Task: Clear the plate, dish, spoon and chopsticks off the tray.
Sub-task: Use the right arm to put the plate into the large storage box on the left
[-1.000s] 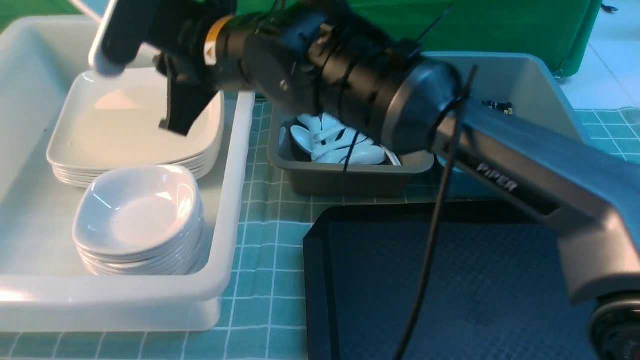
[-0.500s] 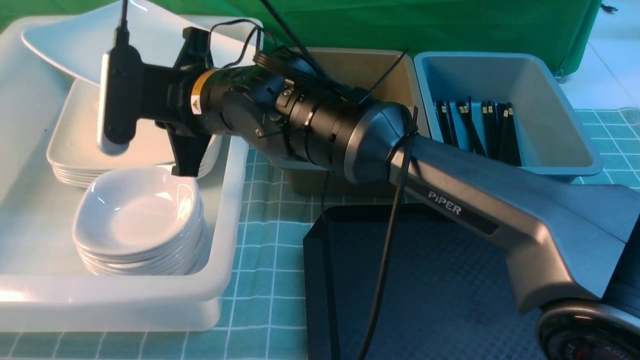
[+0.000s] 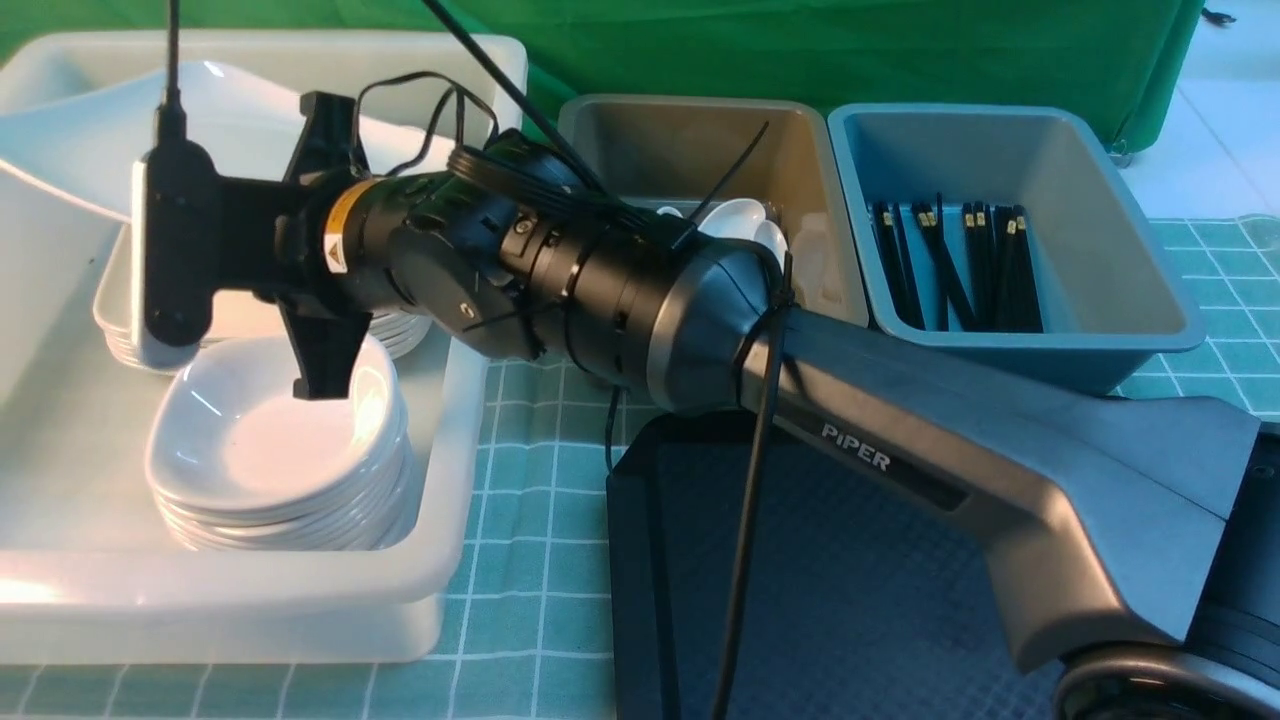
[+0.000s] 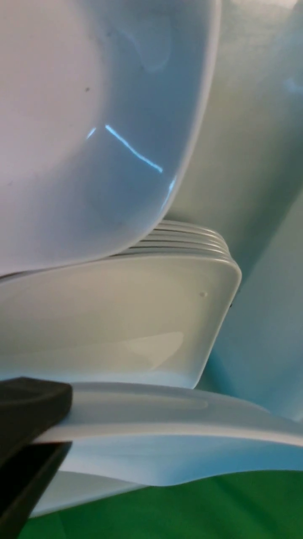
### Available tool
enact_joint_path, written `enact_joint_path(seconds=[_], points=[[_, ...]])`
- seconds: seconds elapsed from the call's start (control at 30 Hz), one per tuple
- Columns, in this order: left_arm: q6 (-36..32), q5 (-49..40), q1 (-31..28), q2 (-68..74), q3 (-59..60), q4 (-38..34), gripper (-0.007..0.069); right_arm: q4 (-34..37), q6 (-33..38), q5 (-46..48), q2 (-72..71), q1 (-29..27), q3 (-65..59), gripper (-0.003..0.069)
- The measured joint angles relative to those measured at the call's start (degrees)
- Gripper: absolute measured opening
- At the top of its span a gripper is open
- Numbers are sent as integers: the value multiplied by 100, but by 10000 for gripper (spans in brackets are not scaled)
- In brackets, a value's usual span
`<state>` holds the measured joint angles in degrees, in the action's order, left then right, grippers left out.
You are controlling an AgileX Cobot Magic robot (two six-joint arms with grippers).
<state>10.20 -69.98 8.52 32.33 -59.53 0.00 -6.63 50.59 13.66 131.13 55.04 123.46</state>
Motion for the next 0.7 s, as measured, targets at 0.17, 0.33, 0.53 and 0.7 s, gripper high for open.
enact_joint_path(seconds=[0.17, 0.33, 0.53, 0.7], points=[[-50, 0, 0, 0, 0, 0, 8, -8, -9, -27, 0, 0, 0, 92], [-68, 0, 0, 0, 0, 0, 8, -33, 13, 29, 0, 6, 0, 162], [-106, 0, 0, 0, 0, 0, 8, -54, -30, 29, 0, 1, 0, 195], [-106, 0, 0, 0, 0, 0, 8, -65, -348, 23, 0, 1, 0, 367]])
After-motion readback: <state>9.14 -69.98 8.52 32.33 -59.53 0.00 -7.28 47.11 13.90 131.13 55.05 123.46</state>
